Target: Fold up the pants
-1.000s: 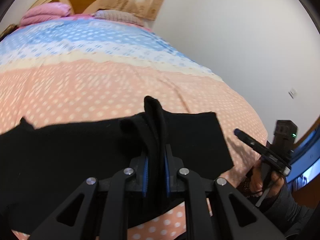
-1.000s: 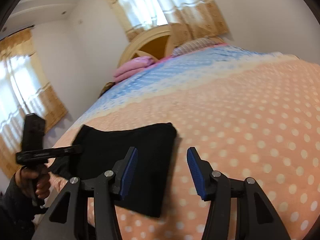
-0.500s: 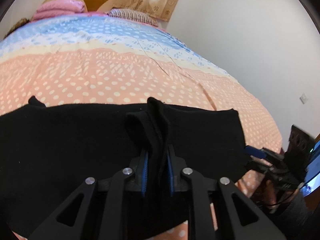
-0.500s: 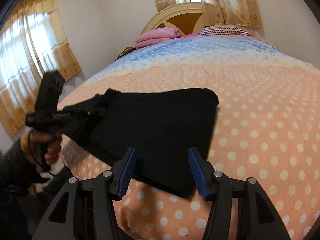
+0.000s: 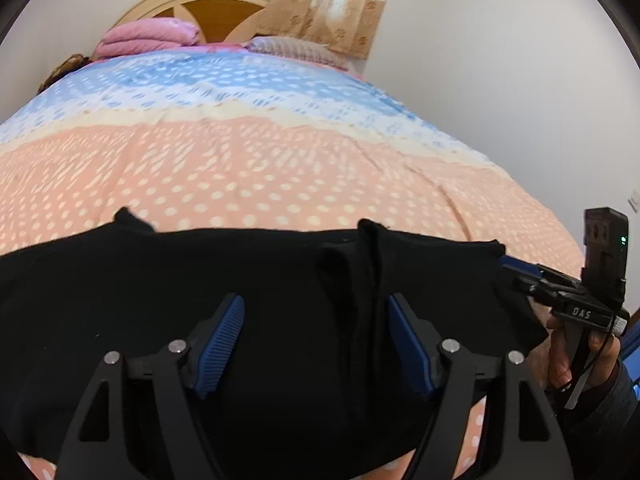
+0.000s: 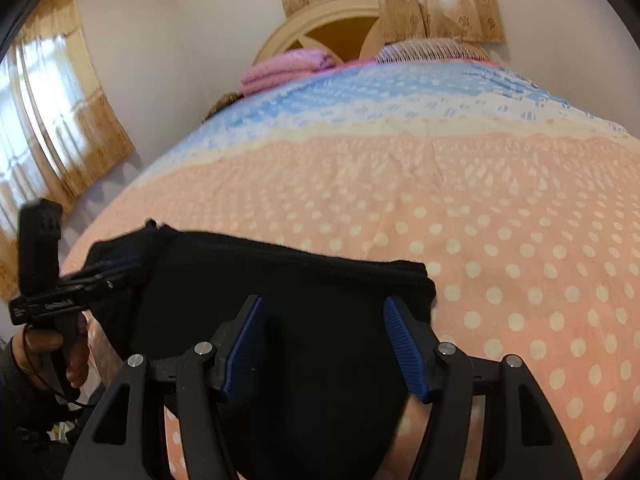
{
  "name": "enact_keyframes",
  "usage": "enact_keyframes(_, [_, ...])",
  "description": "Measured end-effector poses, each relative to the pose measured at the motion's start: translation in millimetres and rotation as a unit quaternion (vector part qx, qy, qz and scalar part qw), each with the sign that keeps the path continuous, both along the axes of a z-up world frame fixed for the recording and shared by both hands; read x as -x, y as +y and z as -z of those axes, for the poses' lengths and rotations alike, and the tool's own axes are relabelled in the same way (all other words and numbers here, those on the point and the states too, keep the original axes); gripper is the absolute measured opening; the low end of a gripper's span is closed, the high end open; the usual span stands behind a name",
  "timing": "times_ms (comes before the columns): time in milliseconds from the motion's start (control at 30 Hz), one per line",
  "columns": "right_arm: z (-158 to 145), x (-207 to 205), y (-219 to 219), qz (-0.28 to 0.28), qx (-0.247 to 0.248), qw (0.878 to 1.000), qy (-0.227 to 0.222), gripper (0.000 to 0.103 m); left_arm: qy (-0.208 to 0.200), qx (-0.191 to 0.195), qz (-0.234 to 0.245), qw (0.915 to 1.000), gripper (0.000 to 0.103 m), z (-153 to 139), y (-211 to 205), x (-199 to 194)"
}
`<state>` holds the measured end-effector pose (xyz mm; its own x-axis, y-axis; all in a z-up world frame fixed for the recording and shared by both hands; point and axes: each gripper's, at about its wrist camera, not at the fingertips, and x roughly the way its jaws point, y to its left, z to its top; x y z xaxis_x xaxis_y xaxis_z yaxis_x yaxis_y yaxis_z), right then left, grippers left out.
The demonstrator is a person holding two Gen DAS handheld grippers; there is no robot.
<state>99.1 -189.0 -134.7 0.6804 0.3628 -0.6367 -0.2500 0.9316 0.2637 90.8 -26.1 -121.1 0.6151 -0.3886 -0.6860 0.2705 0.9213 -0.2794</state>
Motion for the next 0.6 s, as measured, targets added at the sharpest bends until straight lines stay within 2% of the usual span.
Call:
enact_keyframes(167, [-21.6, 24.4, 12.7, -0.02, -0.013, 0.999, -0.026, 0.064, -0.004, 0.006, -0.004, 1.0, 0.076, 0.5, 4.9, 2.5])
enact_keyframes(233, [-27.7, 27.9, 31.2, -0.053, -0.019, 0.998, -0.024, 0.064, -0.005, 0.004, -0.009, 0.9999, 0.076, -1.6, 10.5, 7.3])
enact_keyframes(400, [-25.8, 25.8, 100.3, -0.14, 0.025, 0.989, -0.027, 0.064, -0.019, -0.007, -0.029, 0.9994, 0.076, -8.3, 34.9, 24.1])
enact_keyframes(500, [-17.6, 23.0, 136.1, -0.174, 0.034, 0.984, -0.03, 0.064, -0.03, -0.017, -0.048, 0.9982, 0.083, -14.2, 54.1, 32.3])
enact_keyframes(600, [-3.3, 14.9, 164.3, -0.194, 0.026, 0.981, -0.012, 0.064, -0.045, -0.03, -0.079, 0.9954, 0.09, -20.6, 82.9, 41.0])
